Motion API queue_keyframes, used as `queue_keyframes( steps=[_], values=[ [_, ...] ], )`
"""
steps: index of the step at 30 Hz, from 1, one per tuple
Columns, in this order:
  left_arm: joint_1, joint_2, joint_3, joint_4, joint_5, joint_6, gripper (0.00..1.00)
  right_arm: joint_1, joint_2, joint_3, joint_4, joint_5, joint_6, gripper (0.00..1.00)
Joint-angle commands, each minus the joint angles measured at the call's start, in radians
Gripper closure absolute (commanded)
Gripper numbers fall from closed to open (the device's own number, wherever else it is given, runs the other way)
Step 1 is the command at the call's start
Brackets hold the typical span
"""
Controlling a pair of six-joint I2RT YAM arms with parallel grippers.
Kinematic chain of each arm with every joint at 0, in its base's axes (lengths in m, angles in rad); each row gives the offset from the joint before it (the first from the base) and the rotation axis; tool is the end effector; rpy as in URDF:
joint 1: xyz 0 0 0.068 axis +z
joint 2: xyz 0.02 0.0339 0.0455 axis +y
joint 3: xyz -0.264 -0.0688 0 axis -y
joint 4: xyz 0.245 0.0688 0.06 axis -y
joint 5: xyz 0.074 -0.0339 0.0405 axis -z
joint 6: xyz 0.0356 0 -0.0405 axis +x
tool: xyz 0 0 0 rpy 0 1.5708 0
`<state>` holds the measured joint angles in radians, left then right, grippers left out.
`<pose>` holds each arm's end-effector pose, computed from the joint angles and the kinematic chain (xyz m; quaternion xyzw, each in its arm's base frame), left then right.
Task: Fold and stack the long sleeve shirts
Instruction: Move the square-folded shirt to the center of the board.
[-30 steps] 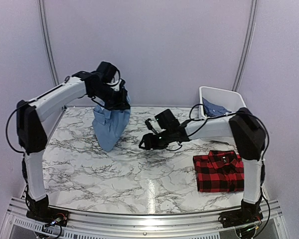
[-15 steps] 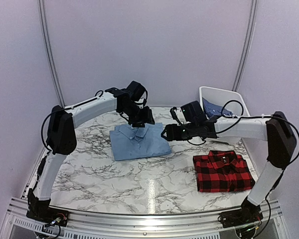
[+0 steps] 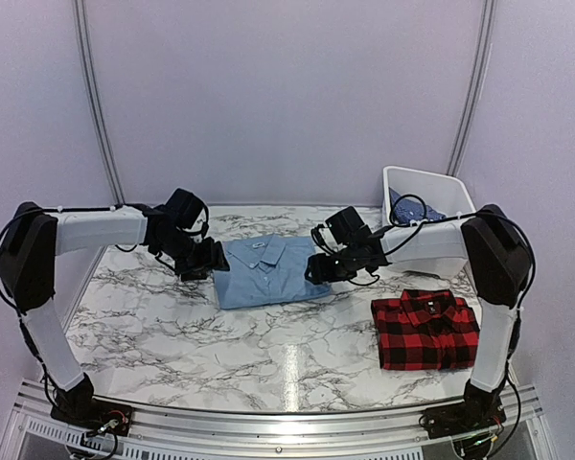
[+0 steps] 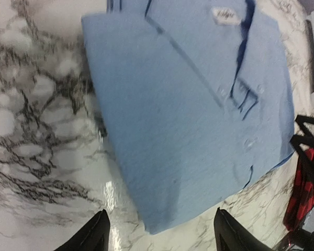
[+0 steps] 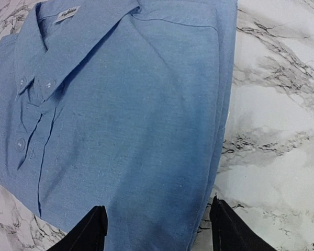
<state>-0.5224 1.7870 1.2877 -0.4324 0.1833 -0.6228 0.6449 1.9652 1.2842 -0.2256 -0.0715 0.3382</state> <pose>0.3308 -0.1980 0.2192 -0.0187 0.9456 -0.2425 0.2158 0.3318 0.2527 0.1634 -0.1558 0.9319 0.1836 0.2713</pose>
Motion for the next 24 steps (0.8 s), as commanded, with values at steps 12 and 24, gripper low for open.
queue_keyframes(
  steps=[12,24],
  values=[
    [-0.036,-0.108,-0.409,0.563,0.165,-0.067,0.36,-0.005,-0.078,-0.129,0.027,-0.010,-0.007,0.40],
    [-0.082,-0.051,-0.310,0.440,0.072,-0.090,0.85,0.013,-0.094,-0.149,0.039,-0.075,0.022,0.73]
  ],
)
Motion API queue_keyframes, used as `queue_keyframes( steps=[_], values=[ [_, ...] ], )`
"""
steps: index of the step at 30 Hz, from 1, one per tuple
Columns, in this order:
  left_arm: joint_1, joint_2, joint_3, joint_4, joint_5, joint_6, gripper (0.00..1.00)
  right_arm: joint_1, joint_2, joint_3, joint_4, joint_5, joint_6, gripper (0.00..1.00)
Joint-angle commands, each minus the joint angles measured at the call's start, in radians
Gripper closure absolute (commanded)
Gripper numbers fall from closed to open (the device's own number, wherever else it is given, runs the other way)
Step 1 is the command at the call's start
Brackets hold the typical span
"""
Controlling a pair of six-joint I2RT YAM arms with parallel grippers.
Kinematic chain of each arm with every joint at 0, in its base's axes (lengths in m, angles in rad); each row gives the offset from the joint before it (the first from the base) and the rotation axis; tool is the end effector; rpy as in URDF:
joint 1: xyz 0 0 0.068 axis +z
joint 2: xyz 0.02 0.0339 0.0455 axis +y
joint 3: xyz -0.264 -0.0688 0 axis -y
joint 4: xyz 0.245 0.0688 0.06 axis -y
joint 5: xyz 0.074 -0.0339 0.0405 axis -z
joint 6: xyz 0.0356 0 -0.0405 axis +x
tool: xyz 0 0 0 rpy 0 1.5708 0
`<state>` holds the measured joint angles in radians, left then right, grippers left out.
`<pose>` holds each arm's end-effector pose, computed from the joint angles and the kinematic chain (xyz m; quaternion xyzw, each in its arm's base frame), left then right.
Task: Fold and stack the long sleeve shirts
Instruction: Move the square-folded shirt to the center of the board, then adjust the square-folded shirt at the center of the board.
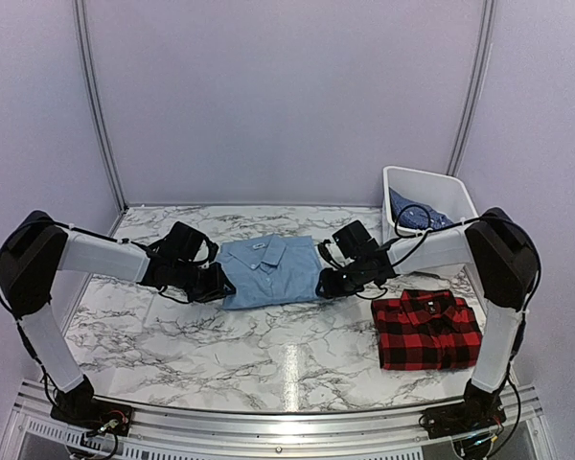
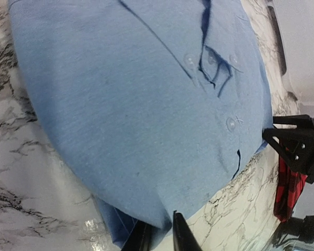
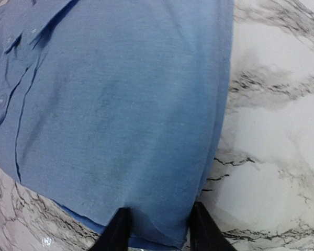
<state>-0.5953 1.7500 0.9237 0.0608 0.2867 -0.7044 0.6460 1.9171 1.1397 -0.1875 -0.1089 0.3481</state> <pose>0.2884 -0.2075 0.1588 0.0062 0.9123 -0.3393 0.2293 0.3080 0.2370 0.1428 -0.1575 0.9401 0.1877 0.2371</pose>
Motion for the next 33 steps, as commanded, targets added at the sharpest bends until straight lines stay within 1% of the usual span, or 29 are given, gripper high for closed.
queue_keyframes(
  steps=[1,3,7,9,12,14,16,17,19,20,21,23,27,30,33],
  values=[
    [-0.009,-0.025,0.064,-0.084,-0.031,-0.009,0.89,0.014,-0.055,-0.003,-0.004,-0.045,0.013,0.78],
    [-0.009,-0.048,0.092,-0.155,-0.029,-0.006,0.95,0.021,-0.071,0.003,-0.021,-0.057,0.011,0.87],
    [-0.011,-0.078,0.145,-0.310,0.004,-0.001,0.99,0.052,-0.112,0.005,-0.064,-0.070,0.000,0.95],
    [-0.012,-0.096,0.141,-0.382,0.005,0.002,1.00,0.072,-0.133,-0.018,-0.080,-0.078,0.002,0.98],
    [-0.014,-0.139,0.079,-0.430,0.017,-0.014,1.00,0.100,-0.178,-0.094,-0.078,-0.099,0.025,0.99],
    [-0.019,-0.167,0.027,-0.452,0.018,-0.018,0.96,0.118,-0.208,-0.158,-0.064,-0.117,0.046,0.99],
    [-0.020,-0.186,-0.018,-0.459,0.010,-0.010,0.82,0.130,-0.234,-0.207,-0.055,-0.126,0.056,0.94],
    [-0.020,-0.194,-0.031,-0.464,0.005,-0.003,0.74,0.132,-0.246,-0.222,-0.059,-0.122,0.058,0.88],
    [-0.020,-0.212,-0.035,-0.466,-0.016,0.009,0.59,0.130,-0.269,-0.224,-0.077,-0.098,0.057,0.72],
    [-0.019,-0.219,-0.028,-0.468,-0.032,0.014,0.53,0.129,-0.279,-0.213,-0.091,-0.071,0.051,0.65],
    [-0.017,-0.222,-0.016,-0.471,-0.050,0.021,0.50,0.127,-0.287,-0.195,-0.108,-0.054,0.043,0.59],
    [-0.008,-0.225,0.017,-0.474,-0.092,0.042,0.49,0.120,-0.296,-0.154,-0.131,-0.023,0.028,0.56],
    [0.044,-0.189,0.083,-0.458,-0.151,0.089,0.48,0.082,-0.277,-0.052,-0.143,0.023,-0.011,0.55],
    [0.089,-0.124,0.143,-0.425,-0.145,0.123,0.49,0.047,-0.213,0.041,-0.100,0.013,-0.042,0.54],
    [0.115,-0.045,0.217,-0.397,-0.135,0.154,0.49,0.020,-0.103,0.150,-0.084,-0.001,-0.066,0.55]
  ],
)
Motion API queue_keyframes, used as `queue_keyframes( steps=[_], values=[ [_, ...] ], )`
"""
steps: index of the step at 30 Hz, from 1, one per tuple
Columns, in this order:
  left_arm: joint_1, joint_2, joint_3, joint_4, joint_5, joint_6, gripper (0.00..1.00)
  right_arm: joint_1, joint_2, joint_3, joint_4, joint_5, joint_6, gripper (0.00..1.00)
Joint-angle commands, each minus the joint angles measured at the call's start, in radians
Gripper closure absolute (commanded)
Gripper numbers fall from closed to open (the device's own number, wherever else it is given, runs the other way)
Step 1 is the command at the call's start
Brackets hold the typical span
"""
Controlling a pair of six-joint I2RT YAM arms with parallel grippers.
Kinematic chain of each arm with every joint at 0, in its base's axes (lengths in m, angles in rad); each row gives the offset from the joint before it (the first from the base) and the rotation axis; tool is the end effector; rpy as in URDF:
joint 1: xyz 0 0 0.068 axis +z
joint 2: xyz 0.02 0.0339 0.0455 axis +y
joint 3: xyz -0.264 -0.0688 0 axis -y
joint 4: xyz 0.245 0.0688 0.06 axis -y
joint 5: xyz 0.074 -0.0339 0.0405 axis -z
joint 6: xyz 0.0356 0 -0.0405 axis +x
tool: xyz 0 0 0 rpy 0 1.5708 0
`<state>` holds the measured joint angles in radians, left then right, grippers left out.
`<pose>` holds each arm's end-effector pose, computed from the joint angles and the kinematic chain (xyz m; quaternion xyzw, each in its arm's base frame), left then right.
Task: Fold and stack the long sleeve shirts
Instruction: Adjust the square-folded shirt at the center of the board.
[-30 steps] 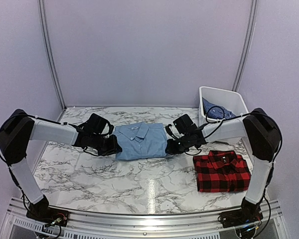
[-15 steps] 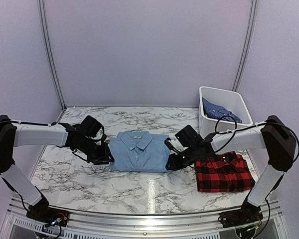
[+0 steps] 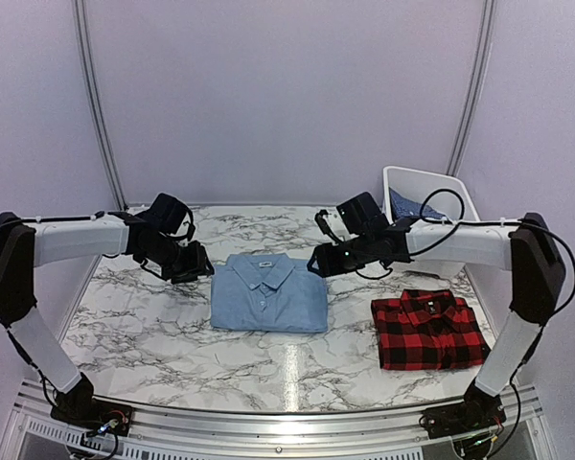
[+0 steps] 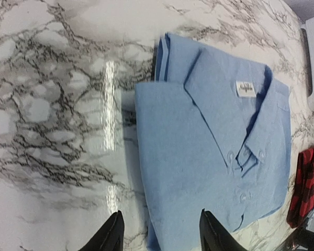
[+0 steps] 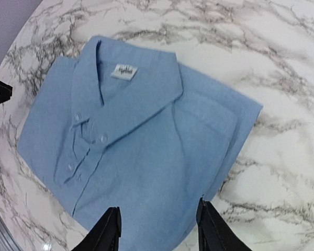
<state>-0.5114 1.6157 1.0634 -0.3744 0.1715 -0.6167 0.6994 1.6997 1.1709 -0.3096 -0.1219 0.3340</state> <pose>0.2913 -0.1704 0.2126 -0.0227 0.9452 -0.2372 0.2231 0.2795 0.2408 0.2222 -0.1908 0.9125 0.2260 0.2826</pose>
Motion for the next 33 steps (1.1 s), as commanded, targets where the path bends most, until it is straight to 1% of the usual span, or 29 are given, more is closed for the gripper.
queue_keyframes(
  steps=[1,4,7,13,18,33],
  values=[
    [0.037,0.125,0.098,0.045,-0.012,0.074,0.50,-0.037,0.146,0.152,0.042,0.015,-0.063,0.55],
    [0.052,0.199,0.153,0.057,0.023,0.084,0.51,-0.043,0.238,0.246,0.031,0.012,-0.079,0.55],
    [0.054,0.247,0.191,0.063,0.026,0.088,0.52,-0.046,0.300,0.303,0.004,0.033,-0.090,0.56],
    [0.057,0.299,0.218,0.067,0.019,0.092,0.55,-0.064,0.315,0.295,-0.007,0.116,-0.082,0.57],
    [0.057,0.321,0.233,0.077,0.026,0.091,0.60,-0.078,0.332,0.277,0.011,0.113,-0.073,0.59],
    [0.057,0.363,0.272,0.090,0.052,0.089,0.76,-0.083,0.404,0.308,0.026,0.098,-0.061,0.72]
  ],
)
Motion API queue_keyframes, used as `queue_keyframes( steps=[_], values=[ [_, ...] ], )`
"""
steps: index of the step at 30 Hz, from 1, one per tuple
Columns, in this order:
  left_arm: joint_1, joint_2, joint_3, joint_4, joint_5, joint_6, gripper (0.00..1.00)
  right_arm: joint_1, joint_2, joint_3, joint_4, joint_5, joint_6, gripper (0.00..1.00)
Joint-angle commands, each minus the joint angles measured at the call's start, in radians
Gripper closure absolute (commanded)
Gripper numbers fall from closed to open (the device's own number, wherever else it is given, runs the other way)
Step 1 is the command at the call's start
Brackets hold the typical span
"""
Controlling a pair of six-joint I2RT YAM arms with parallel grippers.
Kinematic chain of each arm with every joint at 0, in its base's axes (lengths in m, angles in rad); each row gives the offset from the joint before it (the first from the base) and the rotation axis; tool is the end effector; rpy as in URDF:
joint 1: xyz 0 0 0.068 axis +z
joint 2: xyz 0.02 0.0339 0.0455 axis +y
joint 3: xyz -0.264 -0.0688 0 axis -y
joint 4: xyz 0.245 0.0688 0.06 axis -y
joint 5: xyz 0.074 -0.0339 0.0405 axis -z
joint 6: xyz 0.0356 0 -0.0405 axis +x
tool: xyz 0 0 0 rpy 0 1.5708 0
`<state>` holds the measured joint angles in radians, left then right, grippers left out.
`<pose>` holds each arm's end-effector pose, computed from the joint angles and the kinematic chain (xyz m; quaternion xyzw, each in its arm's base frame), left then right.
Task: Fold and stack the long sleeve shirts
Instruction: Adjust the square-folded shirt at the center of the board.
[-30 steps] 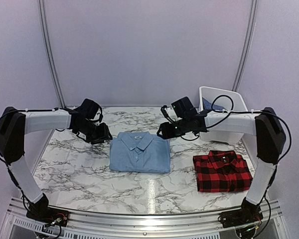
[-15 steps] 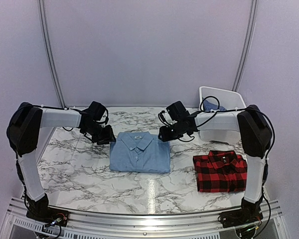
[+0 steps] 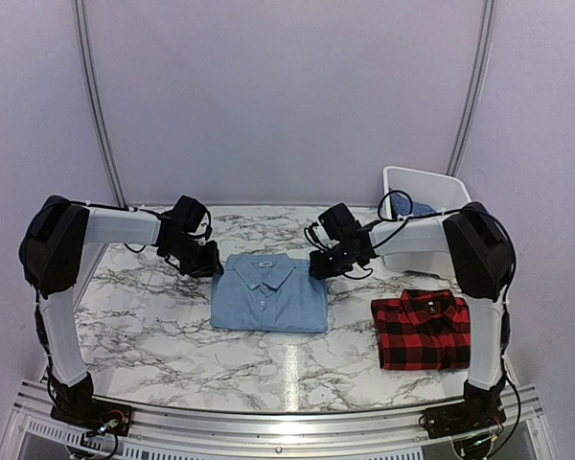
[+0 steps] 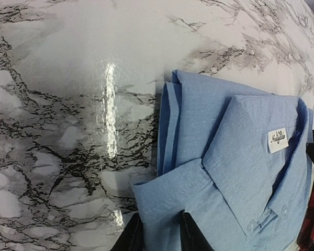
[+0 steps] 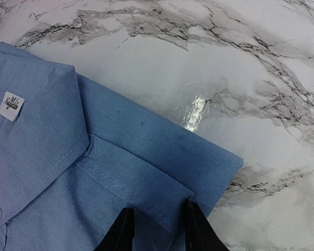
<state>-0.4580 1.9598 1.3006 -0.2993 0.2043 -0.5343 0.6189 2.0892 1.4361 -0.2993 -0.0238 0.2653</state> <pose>0.3673 -0.1891 0.1661 -0.0055 0.9490 -0.2282 0.2174 0.3623 0.2591 0.1523 -0.1711 0.9370 0.1404 0.2702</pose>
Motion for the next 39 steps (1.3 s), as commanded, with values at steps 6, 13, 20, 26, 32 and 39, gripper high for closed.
queue_keyframes(
  steps=[6,13,20,26,32,39],
  values=[
    [0.002,0.023,0.049,0.019,0.033,0.016,0.89,-0.003,0.011,0.049,0.012,0.000,0.008,0.87],
    [-0.005,0.009,0.070,0.024,0.055,0.036,1.00,-0.002,-0.030,0.039,-0.007,0.009,0.003,1.00],
    [-0.019,-0.025,0.084,0.036,0.047,0.066,1.00,-0.003,-0.137,-0.035,0.012,0.047,0.016,1.00],
    [-0.020,-0.016,0.110,0.046,0.049,0.072,1.00,-0.002,-0.189,-0.089,0.034,0.067,0.029,1.00],
    [-0.019,0.070,0.178,0.048,0.048,0.080,1.00,-0.005,-0.155,-0.099,0.035,0.106,0.032,1.00],
    [-0.002,0.190,0.242,0.046,0.040,0.082,0.96,-0.026,-0.087,-0.093,0.038,0.127,0.047,1.00]
  ],
)
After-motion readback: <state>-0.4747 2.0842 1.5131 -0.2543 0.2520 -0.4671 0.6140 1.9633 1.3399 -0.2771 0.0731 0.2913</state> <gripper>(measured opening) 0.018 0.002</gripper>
